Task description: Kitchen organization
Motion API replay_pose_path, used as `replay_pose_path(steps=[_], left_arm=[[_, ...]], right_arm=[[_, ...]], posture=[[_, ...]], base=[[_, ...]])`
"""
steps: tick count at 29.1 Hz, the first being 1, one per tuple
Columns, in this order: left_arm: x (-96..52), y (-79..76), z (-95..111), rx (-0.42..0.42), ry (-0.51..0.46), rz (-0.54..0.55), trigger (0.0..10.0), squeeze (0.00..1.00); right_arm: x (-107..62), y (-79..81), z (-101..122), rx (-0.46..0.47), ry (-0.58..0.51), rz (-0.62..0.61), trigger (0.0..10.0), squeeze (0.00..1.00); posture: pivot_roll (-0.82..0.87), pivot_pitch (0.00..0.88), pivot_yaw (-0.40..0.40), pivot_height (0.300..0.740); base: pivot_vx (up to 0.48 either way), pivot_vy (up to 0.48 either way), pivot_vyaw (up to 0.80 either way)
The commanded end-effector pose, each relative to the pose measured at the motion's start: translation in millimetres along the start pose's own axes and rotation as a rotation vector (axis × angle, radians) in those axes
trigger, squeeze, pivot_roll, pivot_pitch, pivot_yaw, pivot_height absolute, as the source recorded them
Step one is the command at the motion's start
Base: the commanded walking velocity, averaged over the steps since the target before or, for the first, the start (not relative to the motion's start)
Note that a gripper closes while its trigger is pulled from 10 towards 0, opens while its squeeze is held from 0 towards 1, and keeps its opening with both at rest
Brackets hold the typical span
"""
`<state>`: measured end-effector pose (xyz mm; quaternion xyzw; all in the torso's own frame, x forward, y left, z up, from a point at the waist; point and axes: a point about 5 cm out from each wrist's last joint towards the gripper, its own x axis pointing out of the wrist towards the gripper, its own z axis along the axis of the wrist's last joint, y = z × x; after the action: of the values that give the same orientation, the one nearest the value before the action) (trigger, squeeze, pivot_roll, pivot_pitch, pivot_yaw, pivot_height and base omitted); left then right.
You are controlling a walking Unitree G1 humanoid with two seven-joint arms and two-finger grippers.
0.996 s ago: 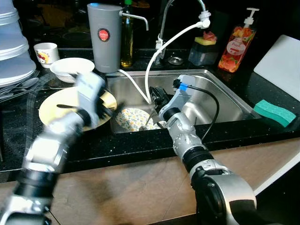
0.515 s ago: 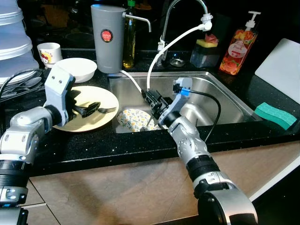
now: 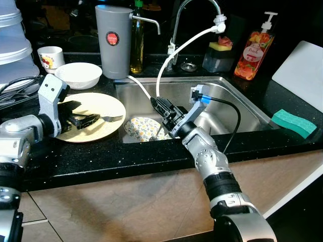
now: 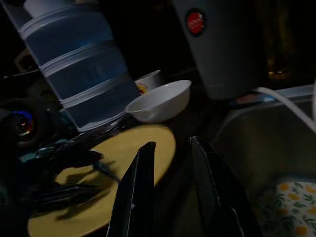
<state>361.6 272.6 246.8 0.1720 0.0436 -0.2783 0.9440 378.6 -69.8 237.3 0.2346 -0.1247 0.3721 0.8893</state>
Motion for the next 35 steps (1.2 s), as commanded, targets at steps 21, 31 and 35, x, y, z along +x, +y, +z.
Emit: replay_pose_path(steps=[21, 31, 35], left_arm=[[-5.3, -10.5, -12.2, -0.047, 0.153, -0.334, 0.0, 0.0], [-0.7, -3.3, -6.8, 0.017, 0.11, -0.204, 0.0, 0.0], [1.5, -1.1, 1.3, 0.01, 0.056, -0.176, 0.0, 0.0]], right_arm=[[-2.4, 5.6, 0.5, 0.047, 0.043, 0.045, 10.0, 0.0], [-3.4, 3.3, -1.0, 0.052, 0.056, 0.027, 10.0, 0.0], [-3.4, 3.1, -0.7, 0.054, 0.054, 0.023, 10.0, 0.0]], posture=[[0.1, 0.065, -0.106, 0.74], [0.1, 0.066, -0.104, 0.74], [0.1, 0.066, -0.104, 0.74]], base=[[0.0, 0.0, 0.0], [0.0, 0.0, 0.0], [0.0, 0.0, 0.0]])
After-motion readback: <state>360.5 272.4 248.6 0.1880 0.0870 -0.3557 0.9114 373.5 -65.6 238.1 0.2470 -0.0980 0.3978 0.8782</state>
